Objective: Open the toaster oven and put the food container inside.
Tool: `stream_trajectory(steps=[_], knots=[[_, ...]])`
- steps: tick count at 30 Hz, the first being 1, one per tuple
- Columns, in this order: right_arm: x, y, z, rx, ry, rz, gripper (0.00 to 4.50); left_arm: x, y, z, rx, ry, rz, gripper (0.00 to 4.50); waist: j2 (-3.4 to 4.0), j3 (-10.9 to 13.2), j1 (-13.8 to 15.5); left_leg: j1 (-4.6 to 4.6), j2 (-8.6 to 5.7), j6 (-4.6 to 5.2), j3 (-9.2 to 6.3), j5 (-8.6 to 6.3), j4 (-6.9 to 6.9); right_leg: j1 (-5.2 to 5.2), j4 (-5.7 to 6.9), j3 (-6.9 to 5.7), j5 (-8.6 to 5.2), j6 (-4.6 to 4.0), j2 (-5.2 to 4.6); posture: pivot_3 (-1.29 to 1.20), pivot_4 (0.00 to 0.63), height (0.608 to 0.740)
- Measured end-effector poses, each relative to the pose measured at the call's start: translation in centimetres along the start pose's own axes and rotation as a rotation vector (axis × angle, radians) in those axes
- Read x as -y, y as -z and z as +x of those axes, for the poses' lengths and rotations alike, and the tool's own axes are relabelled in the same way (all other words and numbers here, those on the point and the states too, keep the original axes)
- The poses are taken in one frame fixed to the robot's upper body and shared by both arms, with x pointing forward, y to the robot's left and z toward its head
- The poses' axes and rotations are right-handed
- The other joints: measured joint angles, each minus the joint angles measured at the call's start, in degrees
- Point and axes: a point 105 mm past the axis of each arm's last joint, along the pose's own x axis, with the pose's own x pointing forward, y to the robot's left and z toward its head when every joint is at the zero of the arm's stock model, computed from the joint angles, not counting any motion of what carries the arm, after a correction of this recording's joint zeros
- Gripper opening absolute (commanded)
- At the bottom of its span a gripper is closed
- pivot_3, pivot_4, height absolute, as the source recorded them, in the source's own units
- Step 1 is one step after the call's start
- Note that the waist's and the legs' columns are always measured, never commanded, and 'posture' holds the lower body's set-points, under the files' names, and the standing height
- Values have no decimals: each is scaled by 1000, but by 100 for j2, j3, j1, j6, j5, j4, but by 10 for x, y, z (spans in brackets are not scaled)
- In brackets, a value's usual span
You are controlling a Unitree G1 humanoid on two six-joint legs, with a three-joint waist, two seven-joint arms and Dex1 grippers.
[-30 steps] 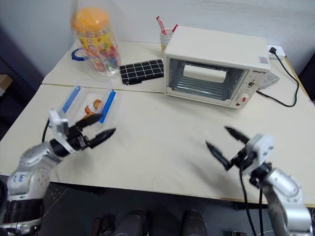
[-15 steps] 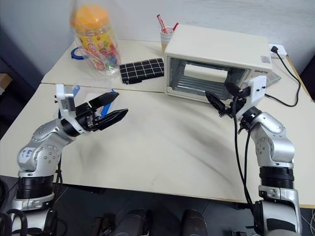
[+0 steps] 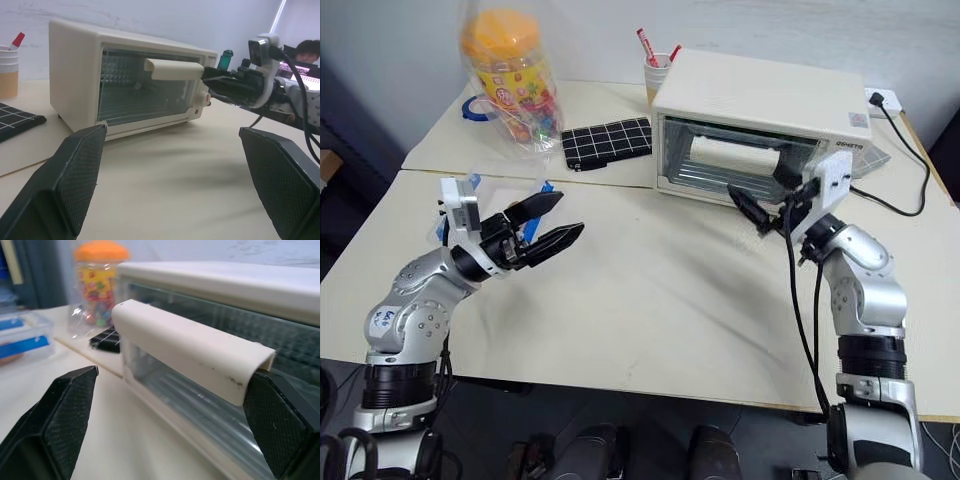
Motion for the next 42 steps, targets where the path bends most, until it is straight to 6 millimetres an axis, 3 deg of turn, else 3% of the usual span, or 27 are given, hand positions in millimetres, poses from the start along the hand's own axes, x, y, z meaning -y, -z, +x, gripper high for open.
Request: stream_trajectory(steps=[5, 9, 12, 17, 20, 26, 31, 35, 39, 42], knots=[[-27, 30, -21, -140, -159, -65, 4458, -8, 4, 9, -34, 20, 23, 4500, -2, 2, -25, 5, 3, 0, 42, 0, 8, -1, 13, 6, 0, 0, 2, 0, 150, 740], [-33, 38, -32, -172, -185, -102, 4500, -29, -2, 21, -29, -5, 57, 3406, -6, 4, -22, 6, 8, -2, 42, 2, 12, -2, 18, 5, 1, -1, 5, 0, 150, 740], [-34, 41, -35, -172, -183, -121, 4500, -38, -7, 43, -6, -4, 89, 2462, -9, 6, -4, 2, 5, -2, 43, 1, 9, -2, 11, 5, 1, 0, 5, 0, 150, 740], [-37, 44, -37, -164, -178, -144, 4500, -46, 9, 96, -38, -11, 90, 934, -34, 20, 22, -2, -17, -1, 42, 2, 12, -2, 10, -2, 1, 1, 6, 0, 150, 740], [-40, 45, -37, -152, -182, -147, 4500, -44, 15, 117, -39, -13, 88, 20, -45, 27, -16, -3, -18, -1, 45, 1, 4, -7, 8, 2, 2, 1, 5, 0, 150, 740], [-42, 47, -41, -159, -159, -158, 4500, -32, 40, 136, -93, 31, 87, 20, -53, 32, 3, -18, -17, -2, 46, 2, 4, -23, 10, -2, 2, 2, 5, 0, 150, 740], [-49, 55, -57, -192, -114, -149, 4500, -27, 53, 136, -152, 73, 118, 20, -59, 35, 24, -26, -18, -1, 46, 2, 11, -30, 16, -3, 2, 2, 4, 0, 150, 740], [-54, 61, -82, -215, -59, -183, 4500, -21, 63, 133, -192, 119, 136, 20, -60, 36, 38, -27, -22, 0, 46, 2, 14, -29, 16, 1, 2, 3, 2, 0, 150, 740], [-67, 76, -128, -304, 16, -157, 4500, -12, 79, 130, -227, 152, 117, 20, -62, 37, 89, -25, -23, 3, 47, 4, 16, -26, 19, 1, 3, 4, -2, 0, 150, 740], [-70, 74, -156, -334, 115, -156, 4500, -5, 92, 133, -288, 169, 150, 20, -64, 38, 77, -21, -21, 7, 49, 5, 21, -25, 26, 8, 5, 7, -3, 0, 150, 740]])
